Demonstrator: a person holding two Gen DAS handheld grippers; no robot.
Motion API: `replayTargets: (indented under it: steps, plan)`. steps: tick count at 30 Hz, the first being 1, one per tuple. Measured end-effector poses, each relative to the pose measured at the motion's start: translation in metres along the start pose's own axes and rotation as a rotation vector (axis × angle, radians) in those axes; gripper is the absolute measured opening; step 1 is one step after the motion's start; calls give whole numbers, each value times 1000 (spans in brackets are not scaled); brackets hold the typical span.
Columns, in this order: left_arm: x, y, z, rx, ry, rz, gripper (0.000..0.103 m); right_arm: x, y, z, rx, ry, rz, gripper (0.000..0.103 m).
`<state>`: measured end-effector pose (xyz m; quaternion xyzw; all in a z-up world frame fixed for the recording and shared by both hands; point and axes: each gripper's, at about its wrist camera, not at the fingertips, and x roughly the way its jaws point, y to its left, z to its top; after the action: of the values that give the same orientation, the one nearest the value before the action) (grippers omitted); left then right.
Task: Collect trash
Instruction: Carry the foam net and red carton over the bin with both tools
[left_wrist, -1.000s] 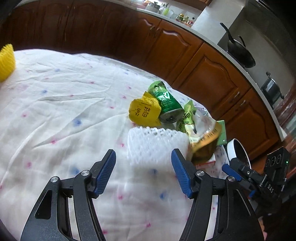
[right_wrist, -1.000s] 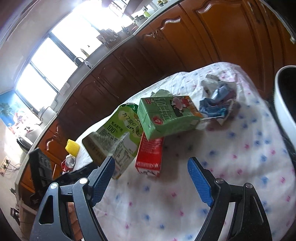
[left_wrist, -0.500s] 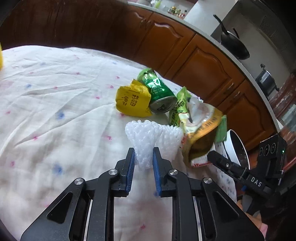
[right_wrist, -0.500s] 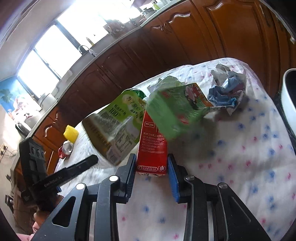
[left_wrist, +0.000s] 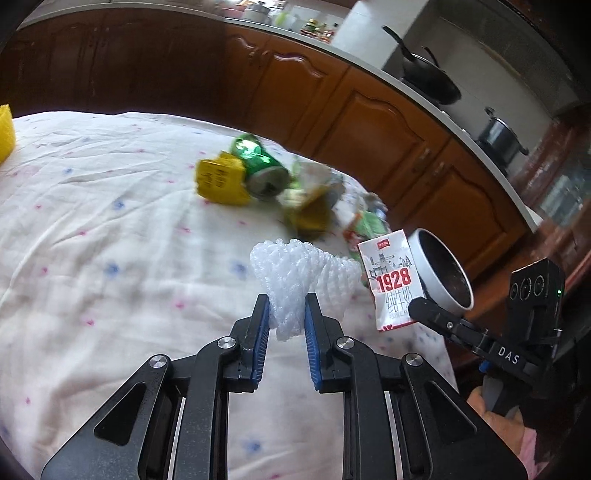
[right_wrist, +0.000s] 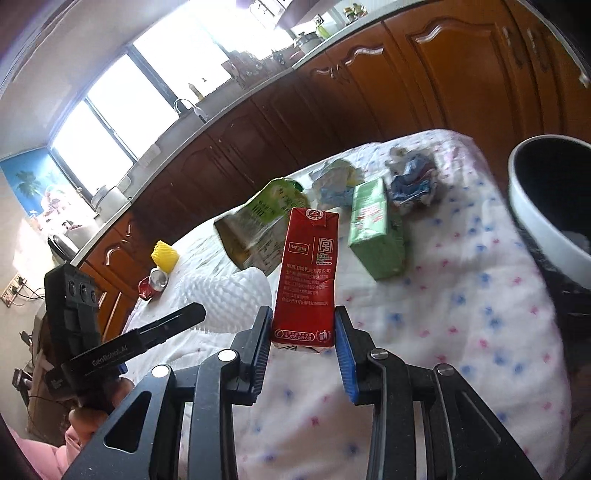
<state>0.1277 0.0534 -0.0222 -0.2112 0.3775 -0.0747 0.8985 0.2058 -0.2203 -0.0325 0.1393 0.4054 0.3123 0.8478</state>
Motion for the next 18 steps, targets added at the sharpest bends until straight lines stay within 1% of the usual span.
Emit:
replayTargets:
  steps: [4,9,18]
  plan:
    - [1,-19,-2,34,8,-22,17,-18,-8,-3,19,-35,-27,34]
    - [12,-44,-2,77,24,-51,17,-45,-31,0,53,-88,-79,34]
    - [31,-92,2,158,37,-104,17,-81,-69,1,105,-150,-170,34]
